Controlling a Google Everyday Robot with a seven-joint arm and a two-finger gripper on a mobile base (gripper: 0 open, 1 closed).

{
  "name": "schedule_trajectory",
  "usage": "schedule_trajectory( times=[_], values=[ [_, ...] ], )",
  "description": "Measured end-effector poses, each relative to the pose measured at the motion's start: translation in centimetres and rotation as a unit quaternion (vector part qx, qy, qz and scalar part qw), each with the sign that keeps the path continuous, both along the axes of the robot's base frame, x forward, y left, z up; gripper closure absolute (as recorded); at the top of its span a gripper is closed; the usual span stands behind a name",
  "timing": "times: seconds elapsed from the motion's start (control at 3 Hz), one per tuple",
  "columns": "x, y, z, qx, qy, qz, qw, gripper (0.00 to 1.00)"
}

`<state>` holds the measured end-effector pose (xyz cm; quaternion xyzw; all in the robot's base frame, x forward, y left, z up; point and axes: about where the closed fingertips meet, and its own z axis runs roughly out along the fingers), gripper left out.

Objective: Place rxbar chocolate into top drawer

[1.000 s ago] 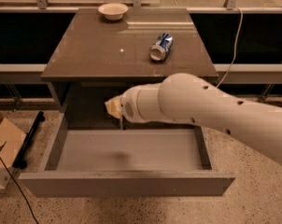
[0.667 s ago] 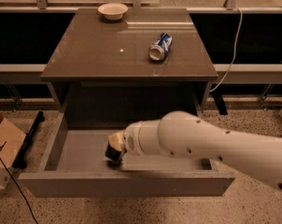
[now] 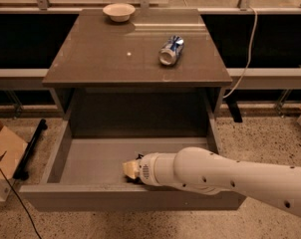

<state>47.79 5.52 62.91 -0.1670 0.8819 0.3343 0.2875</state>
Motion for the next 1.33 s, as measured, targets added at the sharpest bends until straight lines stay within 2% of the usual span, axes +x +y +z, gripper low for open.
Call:
schedule_trajectory(
  times=[0.67, 1.0, 1.33],
  values=[
    [0.32, -0.05, 0.33, 0.000, 0.000, 0.000, 1.0000, 0.37],
    [0.31, -0.02, 0.34, 0.000, 0.000, 0.000, 1.0000, 0.06],
    [0.29, 0.03, 0.36, 0.000, 0.000, 0.001, 1.0000, 0.00]
  ],
)
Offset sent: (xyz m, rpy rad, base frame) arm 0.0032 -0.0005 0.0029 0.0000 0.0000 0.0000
